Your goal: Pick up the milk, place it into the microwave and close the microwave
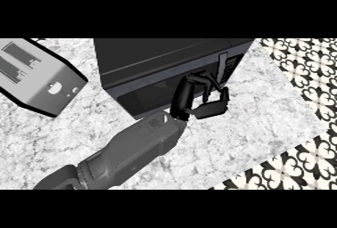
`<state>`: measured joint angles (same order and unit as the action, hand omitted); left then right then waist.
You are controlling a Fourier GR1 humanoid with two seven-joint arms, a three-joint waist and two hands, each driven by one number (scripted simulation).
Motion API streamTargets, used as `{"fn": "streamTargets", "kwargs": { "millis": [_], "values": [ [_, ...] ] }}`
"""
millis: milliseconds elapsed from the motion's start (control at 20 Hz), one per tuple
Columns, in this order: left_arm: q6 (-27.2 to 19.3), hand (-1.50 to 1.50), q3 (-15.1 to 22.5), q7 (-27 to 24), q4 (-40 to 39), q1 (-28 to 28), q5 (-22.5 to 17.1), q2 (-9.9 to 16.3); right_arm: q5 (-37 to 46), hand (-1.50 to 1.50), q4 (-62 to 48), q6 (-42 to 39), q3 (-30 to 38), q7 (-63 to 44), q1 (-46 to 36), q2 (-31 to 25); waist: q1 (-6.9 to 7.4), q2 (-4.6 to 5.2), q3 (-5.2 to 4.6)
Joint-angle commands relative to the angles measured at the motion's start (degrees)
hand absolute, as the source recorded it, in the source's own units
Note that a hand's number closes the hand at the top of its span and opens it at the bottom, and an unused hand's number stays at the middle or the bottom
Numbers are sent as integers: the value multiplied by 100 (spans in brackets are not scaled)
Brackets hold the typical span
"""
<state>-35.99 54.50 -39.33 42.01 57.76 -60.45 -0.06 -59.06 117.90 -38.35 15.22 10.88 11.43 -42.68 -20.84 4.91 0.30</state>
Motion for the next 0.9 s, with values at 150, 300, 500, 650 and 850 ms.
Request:
{"fn": "streamTargets", "kwargs": {
  "millis": [150,300,500,650,850],
  "values": [
    [-349,150,-49,376,-702,2,-318,5,-232,-150,95,-124,0,-34,45,-101,124,-3,-18],
    [-527,150,-2,378,-842,-180,-417,5,-242,-150,50,-108,224,-54,77,-214,234,-31,-25],
    [-422,150,-45,397,-809,-245,-650,5,-322,-150,126,-44,225,-58,207,-147,384,-34,-35],
    [-367,-150,20,337,-870,-313,-718,5,-370,-150,176,12,385,-117,318,-236,422,-79,-43],
    [-265,-150,90,237,-865,-363,-829,5,-486,-150,260,0,451,-150,480,-247,489,-114,-44]
  ]
}}
